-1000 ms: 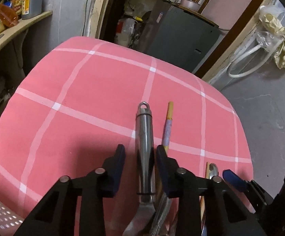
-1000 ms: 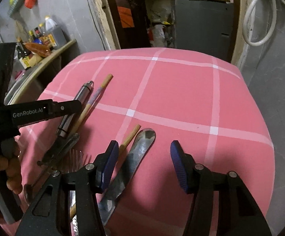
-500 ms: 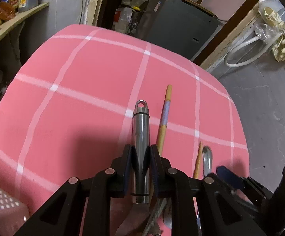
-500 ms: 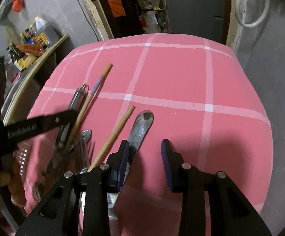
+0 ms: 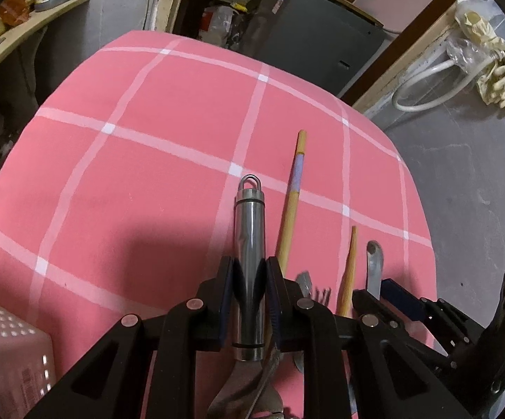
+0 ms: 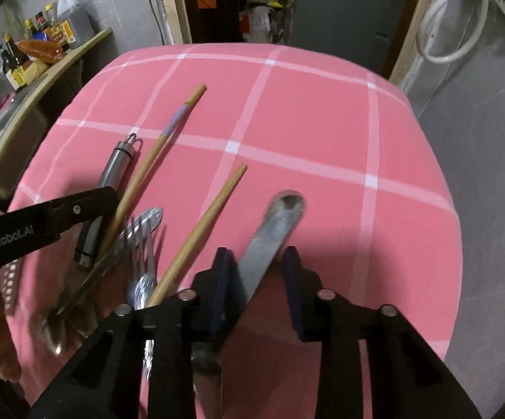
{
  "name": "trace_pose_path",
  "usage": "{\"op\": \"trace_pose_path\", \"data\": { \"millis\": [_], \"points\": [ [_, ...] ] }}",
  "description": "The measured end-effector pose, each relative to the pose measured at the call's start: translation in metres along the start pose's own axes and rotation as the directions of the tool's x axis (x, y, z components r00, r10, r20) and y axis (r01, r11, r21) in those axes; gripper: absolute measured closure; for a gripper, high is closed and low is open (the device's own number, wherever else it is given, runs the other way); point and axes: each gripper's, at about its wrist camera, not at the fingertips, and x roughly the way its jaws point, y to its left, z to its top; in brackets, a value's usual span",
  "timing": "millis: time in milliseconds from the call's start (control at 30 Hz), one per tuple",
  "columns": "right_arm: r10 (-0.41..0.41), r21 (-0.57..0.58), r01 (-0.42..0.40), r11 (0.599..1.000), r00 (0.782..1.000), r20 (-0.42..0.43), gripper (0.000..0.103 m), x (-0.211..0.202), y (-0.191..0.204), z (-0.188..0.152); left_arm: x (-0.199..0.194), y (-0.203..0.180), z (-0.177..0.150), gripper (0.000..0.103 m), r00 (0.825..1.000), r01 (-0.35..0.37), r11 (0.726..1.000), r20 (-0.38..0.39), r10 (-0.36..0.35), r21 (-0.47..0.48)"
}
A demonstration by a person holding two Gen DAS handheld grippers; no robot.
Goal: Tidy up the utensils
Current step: 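Lift the peeler with the left tool while the right tool grasps and lifts the knife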
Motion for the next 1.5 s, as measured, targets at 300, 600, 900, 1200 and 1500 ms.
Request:
{"op": "trace_pose_path", "data": {
  "millis": [300,600,900,1200,1500],
  "points": [
    [0.256,0.217,-0.247,0.944,0.967,-0.013,0.102,-0.011,-0.053,-0.017,-0.02,-0.005,-0.022,0.085,0.999,0.044,0.999,-0.026,-0.043,0.032],
    [0.376,0.231,-0.364,0.902,0.927,-0.006,0.102,-0.007,-0.069,-0.004,-0.022,0.005,-0.024,0.085,0.995,0.085,0.996,-0.055,-0.085,0.005],
    [0.413,0.193,-0.497,0.846,0.841,0.35,0.102,-0.096,-0.07,-0.041,-0.086,-0.005,-0.031,0.086,0.985,0.153,0.985,0.065,-0.159,0.082],
    [0.409,0.124,-0.559,0.82,0.724,0.556,0.102,-0.162,-0.04,-0.037,-0.166,-0.013,-0.034,0.086,0.964,0.135,0.97,0.197,-0.176,0.204],
    [0.403,0.04,-0.571,0.82,0.626,0.668,0.102,-0.213,0.016,-0.024,-0.245,0.002,-0.019,0.086,0.943,0.102,0.953,0.278,-0.185,0.286]
  ]
}}
